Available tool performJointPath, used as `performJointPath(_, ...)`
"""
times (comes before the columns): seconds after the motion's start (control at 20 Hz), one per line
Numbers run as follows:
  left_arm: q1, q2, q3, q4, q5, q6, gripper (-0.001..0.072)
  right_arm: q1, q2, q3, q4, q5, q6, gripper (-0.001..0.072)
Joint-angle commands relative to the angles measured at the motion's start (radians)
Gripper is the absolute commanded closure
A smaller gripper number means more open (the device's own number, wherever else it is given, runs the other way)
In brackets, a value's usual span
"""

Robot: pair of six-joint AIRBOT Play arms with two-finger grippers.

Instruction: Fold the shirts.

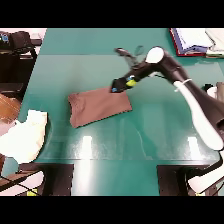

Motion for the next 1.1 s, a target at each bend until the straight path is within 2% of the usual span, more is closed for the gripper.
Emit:
performJointPath(0.0,0.003,0.000,0.000,-0.009,-0.004,0.003,0.0681,-0.193,0.035,-0.175,0.007,-0.030,0.050,0.0050)
performJointPath(0.2,0.003,-0.005,-0.002,-0.012,0.001,0.019,0.0681,-0.257,0.018,-0.291,0.130,-0.135,0.043,0.0055)
performJointPath(0.35,0.003,-0.007,-0.002,-0.013,0.006,0.019,0.0681,-0.208,-0.047,-0.256,0.143,-0.124,0.038,0.0056)
performJointPath(0.55,0.003,-0.011,-0.004,-0.016,0.010,0.022,0.0681,-0.108,-0.183,-0.166,0.281,-0.098,0.038,0.0060)
performJointPath(0.7,0.003,-0.011,-0.004,-0.021,0.013,0.045,0.0681,-0.027,-0.262,-0.080,0.307,-0.067,0.038,0.0249)
performJointPath(0.8,0.000,-0.011,-0.004,-0.054,0.010,0.045,0.0681,0.008,-0.272,-0.043,0.302,-0.097,0.029,0.0530)
performJointPath(0.85,-0.009,-0.011,-0.004,-0.062,0.010,0.045,0.0682,0.014,-0.265,-0.029,0.302,-0.112,0.008,0.0641)
performJointPath(0.9,-0.032,-0.011,-0.005,-0.060,0.011,0.045,0.0682,0.016,-0.255,-0.018,0.302,-0.121,0.003,0.0692)
performJointPath(1.05,-0.140,-0.011,-0.004,-0.060,0.024,0.045,0.0682,-0.037,-0.192,0.016,0.248,-0.123,0.019,0.0693)
